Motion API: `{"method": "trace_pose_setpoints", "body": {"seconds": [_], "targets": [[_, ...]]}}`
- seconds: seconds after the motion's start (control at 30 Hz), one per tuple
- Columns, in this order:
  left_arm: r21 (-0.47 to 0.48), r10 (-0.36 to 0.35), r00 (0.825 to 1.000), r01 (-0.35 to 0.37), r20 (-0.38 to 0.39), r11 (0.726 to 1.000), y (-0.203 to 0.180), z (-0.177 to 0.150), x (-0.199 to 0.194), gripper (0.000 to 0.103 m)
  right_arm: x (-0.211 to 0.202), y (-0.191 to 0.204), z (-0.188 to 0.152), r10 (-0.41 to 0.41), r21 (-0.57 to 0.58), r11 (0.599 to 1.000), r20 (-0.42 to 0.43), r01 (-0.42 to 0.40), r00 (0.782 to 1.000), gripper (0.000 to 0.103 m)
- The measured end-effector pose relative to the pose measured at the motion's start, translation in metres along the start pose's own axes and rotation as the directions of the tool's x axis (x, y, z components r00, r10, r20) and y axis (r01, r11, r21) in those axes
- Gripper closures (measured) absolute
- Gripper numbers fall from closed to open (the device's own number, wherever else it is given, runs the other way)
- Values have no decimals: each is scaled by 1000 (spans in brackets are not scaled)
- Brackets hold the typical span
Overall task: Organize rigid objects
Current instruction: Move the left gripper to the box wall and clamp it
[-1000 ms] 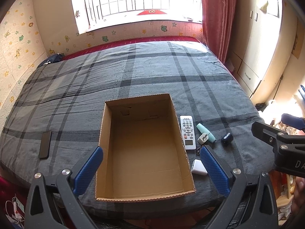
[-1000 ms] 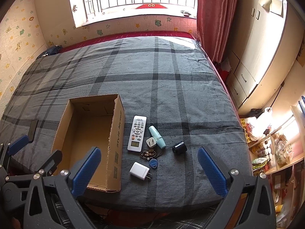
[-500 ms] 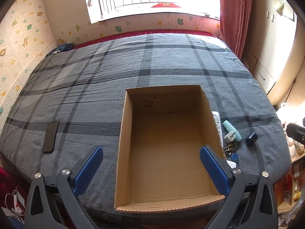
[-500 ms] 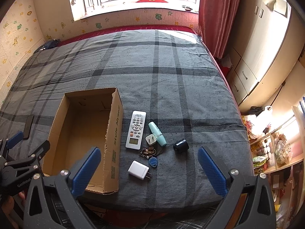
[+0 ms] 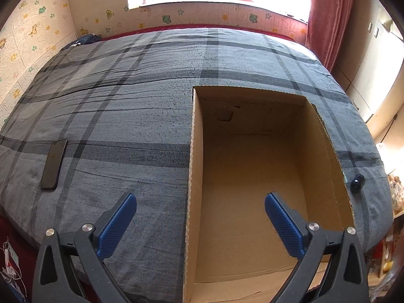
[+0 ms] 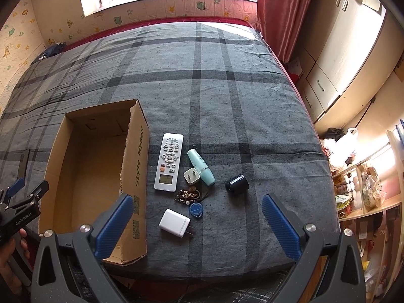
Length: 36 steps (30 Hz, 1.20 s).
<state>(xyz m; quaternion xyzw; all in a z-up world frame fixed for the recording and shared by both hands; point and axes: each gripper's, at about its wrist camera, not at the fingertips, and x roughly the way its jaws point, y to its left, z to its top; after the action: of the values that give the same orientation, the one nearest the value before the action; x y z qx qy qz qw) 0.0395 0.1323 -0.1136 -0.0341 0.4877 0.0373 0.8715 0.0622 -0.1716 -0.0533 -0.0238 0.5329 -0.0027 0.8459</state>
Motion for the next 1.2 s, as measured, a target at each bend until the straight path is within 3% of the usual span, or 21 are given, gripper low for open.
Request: {"method": "trace_pose_setpoints", "body": {"seconds": [0.13, 0.4, 0.53, 0.7, 0.77, 0.87, 1.2], "targets": [[19, 13, 1000, -13, -2, 1000, 5, -8, 19, 0, 7, 3, -3, -5, -6, 1000, -19, 5, 1000, 0], [-15, -32, 999, 32, -26, 999, 17, -19, 38, 1, 18, 12, -7, -11, -28, 1000, -44, 10, 999, 0], [-18, -47, 998, 46, -32, 999, 18, -20, 39, 23, 19, 14, -8, -10, -31, 999, -45, 9, 999, 0], [3, -65, 997, 66, -29, 998, 17, -24, 38, 43, 20, 17, -10, -11, -43, 999, -45, 9, 999, 0], [-4, -63, 998, 62, -29, 998, 17, -25, 40, 67, 22, 17, -11, -15, -43, 999, -48, 13, 999, 0], [-15, -85, 996, 84, -38, 996, 19, -26, 43, 87, 24, 15, -12, -14, -38, 999, -52, 12, 999, 0], [33, -43, 999, 44, -34, 999, 12, -27, 44, 89, 26, 10, -14, -11, -25, 1000, -51, 10, 999, 0]]}}
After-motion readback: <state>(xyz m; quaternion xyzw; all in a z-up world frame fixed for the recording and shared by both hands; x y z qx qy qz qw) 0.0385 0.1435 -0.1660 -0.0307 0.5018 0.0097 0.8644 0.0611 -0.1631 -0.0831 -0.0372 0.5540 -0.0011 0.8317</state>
